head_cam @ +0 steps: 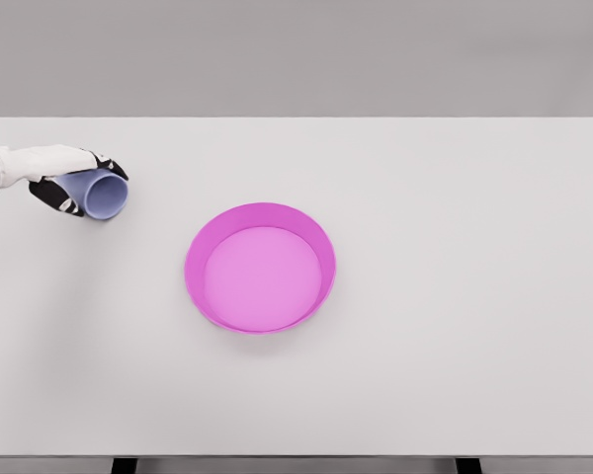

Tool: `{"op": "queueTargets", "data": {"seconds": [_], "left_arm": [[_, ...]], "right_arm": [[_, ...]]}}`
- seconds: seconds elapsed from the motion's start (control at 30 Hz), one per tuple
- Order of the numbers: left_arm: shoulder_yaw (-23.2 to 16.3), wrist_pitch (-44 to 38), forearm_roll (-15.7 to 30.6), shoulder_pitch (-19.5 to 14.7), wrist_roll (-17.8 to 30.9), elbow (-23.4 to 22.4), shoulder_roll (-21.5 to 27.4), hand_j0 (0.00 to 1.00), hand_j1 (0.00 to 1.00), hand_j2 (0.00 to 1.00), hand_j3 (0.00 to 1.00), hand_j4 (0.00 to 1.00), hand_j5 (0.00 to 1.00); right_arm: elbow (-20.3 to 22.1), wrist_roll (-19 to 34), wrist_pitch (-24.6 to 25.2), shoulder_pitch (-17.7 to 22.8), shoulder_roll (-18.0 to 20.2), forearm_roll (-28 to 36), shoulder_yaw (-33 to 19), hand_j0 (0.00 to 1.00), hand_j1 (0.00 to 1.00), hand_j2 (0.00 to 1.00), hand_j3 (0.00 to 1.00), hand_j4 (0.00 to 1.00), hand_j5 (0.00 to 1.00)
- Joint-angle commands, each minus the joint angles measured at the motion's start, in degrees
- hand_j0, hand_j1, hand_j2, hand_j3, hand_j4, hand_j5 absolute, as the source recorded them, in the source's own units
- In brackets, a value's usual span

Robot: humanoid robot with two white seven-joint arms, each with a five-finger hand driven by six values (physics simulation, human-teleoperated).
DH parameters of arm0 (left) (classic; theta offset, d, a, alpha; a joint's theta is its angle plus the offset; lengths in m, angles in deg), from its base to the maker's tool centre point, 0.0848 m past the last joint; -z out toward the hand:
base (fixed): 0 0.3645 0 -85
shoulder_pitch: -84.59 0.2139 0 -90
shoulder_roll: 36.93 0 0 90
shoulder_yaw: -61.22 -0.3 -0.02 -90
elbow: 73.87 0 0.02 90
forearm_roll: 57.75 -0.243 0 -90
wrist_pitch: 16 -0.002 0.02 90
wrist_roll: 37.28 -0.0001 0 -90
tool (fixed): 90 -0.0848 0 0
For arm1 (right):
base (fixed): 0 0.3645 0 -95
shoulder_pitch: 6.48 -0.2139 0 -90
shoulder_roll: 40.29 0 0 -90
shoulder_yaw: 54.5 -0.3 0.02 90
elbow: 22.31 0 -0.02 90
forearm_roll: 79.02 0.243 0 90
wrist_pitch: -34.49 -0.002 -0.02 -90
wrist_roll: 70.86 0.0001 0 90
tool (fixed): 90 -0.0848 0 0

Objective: Flip the cup with left arm and place it on the plate

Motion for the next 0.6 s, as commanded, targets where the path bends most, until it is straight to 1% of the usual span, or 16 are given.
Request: {"op": "queueTargets", "data": {"seconds": [0.0,0.13,0.2,0.23,0.3,0.37,0.4,0.43,0.53,0.57], "left_arm": [[0.01,-0.05,0.17,0.00,0.04,0.11,0.02,0.63,0.63,0.63,0.63,0.63,0.63],[0.10,-0.05,0.52,0.00,0.04,0.55,0.10,0.60,0.60,0.60,0.60,0.60,0.60],[0.71,-0.05,1.14,0.26,0.04,3.27,0.45,0.59,0.59,0.59,0.59,0.59,0.59],[0.72,-0.05,2.19,0.44,0.04,4.76,0.54,0.59,0.59,0.59,0.59,0.59,0.59],[0.10,-0.05,7.90,1.67,0.04,8.19,1.16,0.58,0.58,0.58,0.58,0.58,0.58],[0.01,-0.05,10.27,2.02,0.04,10.65,2.30,0.57,0.57,0.57,0.57,0.57,0.57],[-0.08,-0.05,11.68,2.20,0.04,12.59,3.35,0.57,0.57,0.57,0.57,0.57,0.57],[-0.08,-0.05,13.17,3.16,0.04,14.87,4.50,0.55,0.55,0.55,0.55,0.55,0.55],[-0.16,-0.05,17.57,3.87,0.04,20.32,7.40,0.54,0.54,0.54,0.54,0.54,0.54],[-0.16,-0.05,19.68,5.09,0.04,21.64,8.10,0.54,0.54,0.54,0.54,0.54,0.54]], "right_arm": [[-0.02,0.07,0.00,0.00,0.00,-0.01,0.01,1.00,1.00,1.00,1.00,1.00,1.00],[-0.02,0.07,0.00,0.00,0.00,-0.01,0.01,1.00,1.00,1.00,1.00,1.00,1.00],[-0.02,0.07,0.00,0.00,0.00,-0.01,0.01,1.00,1.00,1.00,1.00,1.00,1.00],[-0.02,0.07,0.00,0.00,0.00,-0.01,0.01,1.00,1.00,1.00,1.00,1.00,1.00],[-0.02,0.07,0.00,0.00,0.00,-0.01,0.01,1.00,1.00,1.00,1.00,1.00,1.00],[-0.02,-0.02,0.00,0.00,0.00,-0.01,0.01,1.00,1.00,1.00,1.00,1.00,1.00],[-0.02,0.07,0.00,0.00,0.00,-0.01,0.01,1.00,1.00,1.00,1.00,1.00,1.00],[-0.02,0.07,0.00,0.00,0.00,-0.01,0.01,1.00,1.00,1.00,1.00,1.00,1.00],[-0.02,0.07,0.00,0.00,0.00,-0.01,0.01,1.00,1.00,1.00,1.00,1.00,1.00],[-0.02,0.07,0.00,0.00,0.00,-0.01,0.01,1.00,1.00,1.00,1.00,1.00,1.00]]}}
